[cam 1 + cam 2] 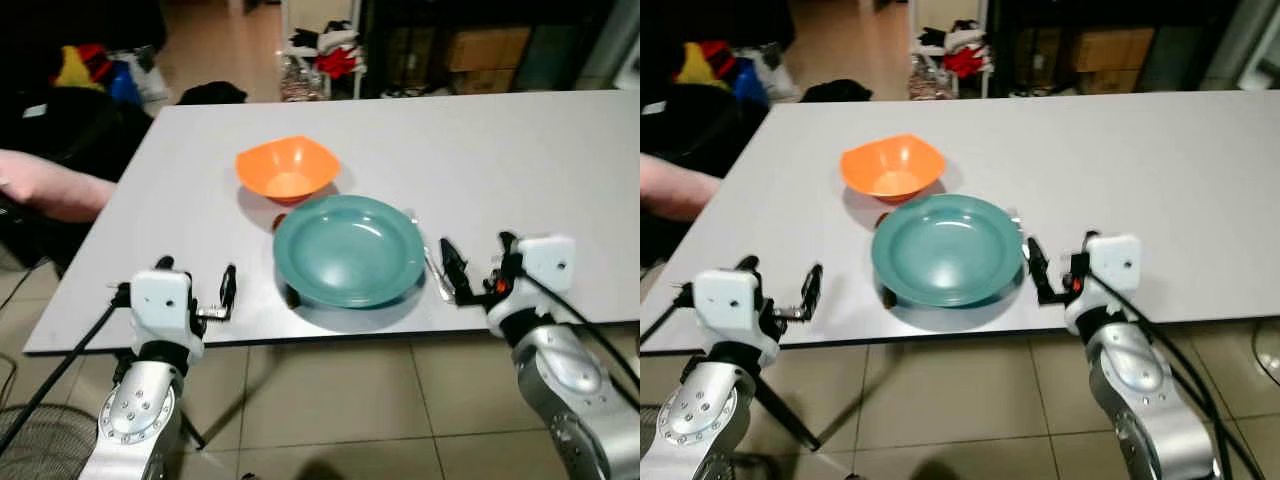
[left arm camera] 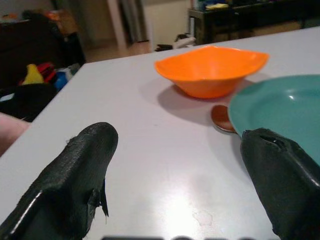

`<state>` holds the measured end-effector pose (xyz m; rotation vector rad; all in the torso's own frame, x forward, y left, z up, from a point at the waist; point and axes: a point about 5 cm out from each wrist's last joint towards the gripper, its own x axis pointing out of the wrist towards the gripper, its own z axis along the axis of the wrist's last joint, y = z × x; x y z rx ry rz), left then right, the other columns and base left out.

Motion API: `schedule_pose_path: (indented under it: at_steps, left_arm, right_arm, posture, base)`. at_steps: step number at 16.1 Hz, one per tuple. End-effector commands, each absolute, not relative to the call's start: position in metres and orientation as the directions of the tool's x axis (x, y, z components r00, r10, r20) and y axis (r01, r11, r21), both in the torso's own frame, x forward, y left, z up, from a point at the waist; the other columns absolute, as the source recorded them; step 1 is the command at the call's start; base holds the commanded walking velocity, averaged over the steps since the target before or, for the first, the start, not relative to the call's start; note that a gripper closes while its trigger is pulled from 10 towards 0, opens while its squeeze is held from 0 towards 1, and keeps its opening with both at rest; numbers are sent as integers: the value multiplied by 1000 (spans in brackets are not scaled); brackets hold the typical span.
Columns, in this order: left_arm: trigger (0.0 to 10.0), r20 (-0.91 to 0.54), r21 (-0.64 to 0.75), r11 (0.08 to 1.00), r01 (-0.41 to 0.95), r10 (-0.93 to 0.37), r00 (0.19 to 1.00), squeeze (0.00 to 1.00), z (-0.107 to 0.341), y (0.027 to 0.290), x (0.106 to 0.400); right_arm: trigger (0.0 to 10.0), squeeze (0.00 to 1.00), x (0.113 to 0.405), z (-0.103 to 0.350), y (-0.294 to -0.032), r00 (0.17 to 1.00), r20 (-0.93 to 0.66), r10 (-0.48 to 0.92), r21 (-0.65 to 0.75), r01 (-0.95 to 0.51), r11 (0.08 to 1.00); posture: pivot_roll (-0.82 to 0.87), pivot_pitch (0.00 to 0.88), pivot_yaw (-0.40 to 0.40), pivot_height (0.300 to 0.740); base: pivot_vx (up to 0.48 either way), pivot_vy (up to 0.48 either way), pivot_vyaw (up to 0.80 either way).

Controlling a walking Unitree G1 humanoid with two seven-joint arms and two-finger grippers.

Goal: Setting the table

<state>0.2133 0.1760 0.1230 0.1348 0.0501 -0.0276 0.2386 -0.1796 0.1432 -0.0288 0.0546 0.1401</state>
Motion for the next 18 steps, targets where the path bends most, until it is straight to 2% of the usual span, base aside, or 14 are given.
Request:
schedule_pose_path:
  at_steps: [1,4,8,18]
  left_arm:
    - [10000,-11,166,986,2,0,1000,0,123,182,215]
    - [10000,-19,96,995,6,-5,1000,0,118,182,210]
    - [10000,-6,96,995,9,-9,1000,0,113,178,206]
    - [10000,9,100,995,1,-2,1000,0,113,179,203]
  right_arm:
    - [10000,0,238,144,-176,982,-18,190,18,-190,982]
    - [10000,0,234,135,-176,980,9,197,52,-197,979]
    - [10000,0,229,125,-179,974,28,224,53,-226,973]
    - [10000,0,236,118,-174,966,20,256,66,-257,964]
  posture:
    - [-119,2,63,740]
    - [-129,0,69,740]
    - [-140,0,76,740]
    - [-124,0,61,740]
  base:
    - [0,0,0]
    - [0,0,0]
    - [0,0,0]
    - [0,-480,0]
